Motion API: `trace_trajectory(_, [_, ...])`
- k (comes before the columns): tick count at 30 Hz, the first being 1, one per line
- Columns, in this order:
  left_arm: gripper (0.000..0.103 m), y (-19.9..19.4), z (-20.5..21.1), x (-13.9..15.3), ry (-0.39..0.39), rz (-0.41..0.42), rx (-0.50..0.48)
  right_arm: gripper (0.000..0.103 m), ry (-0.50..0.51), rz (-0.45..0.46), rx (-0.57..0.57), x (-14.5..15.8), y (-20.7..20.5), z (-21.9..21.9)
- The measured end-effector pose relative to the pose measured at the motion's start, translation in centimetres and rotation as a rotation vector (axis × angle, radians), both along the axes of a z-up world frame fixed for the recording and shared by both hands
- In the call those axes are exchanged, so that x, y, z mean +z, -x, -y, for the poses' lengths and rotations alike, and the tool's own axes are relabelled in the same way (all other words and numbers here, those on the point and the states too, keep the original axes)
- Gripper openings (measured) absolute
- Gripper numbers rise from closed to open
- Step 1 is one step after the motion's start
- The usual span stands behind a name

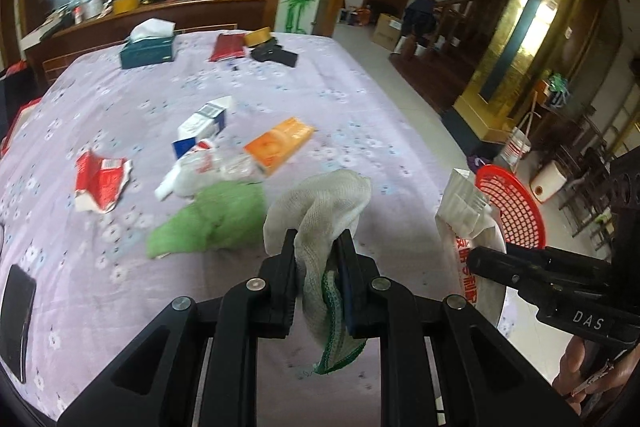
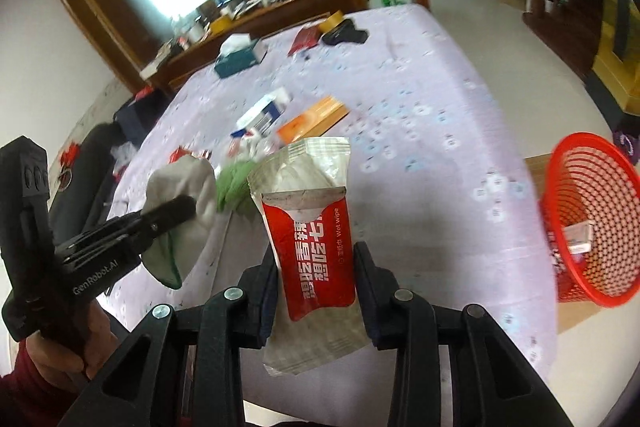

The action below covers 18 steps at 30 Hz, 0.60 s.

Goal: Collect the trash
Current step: 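Carry the white cloth and wipe pack over the red wastebasket with both tools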

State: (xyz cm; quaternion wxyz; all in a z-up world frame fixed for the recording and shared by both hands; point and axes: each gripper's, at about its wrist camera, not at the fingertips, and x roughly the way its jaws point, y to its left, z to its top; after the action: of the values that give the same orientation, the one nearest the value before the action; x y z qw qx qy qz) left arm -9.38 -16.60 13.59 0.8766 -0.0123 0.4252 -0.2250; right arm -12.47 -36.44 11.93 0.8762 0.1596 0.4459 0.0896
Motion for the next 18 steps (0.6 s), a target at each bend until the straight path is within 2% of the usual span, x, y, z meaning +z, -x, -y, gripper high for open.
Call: trace_trajectory(18, [0.017, 1.4, 7.1, 1.4, -0.009, 0.019, -0.14, 0.038, -0.036, 0.038, -0.147, 1.6, 4.4, 6.2])
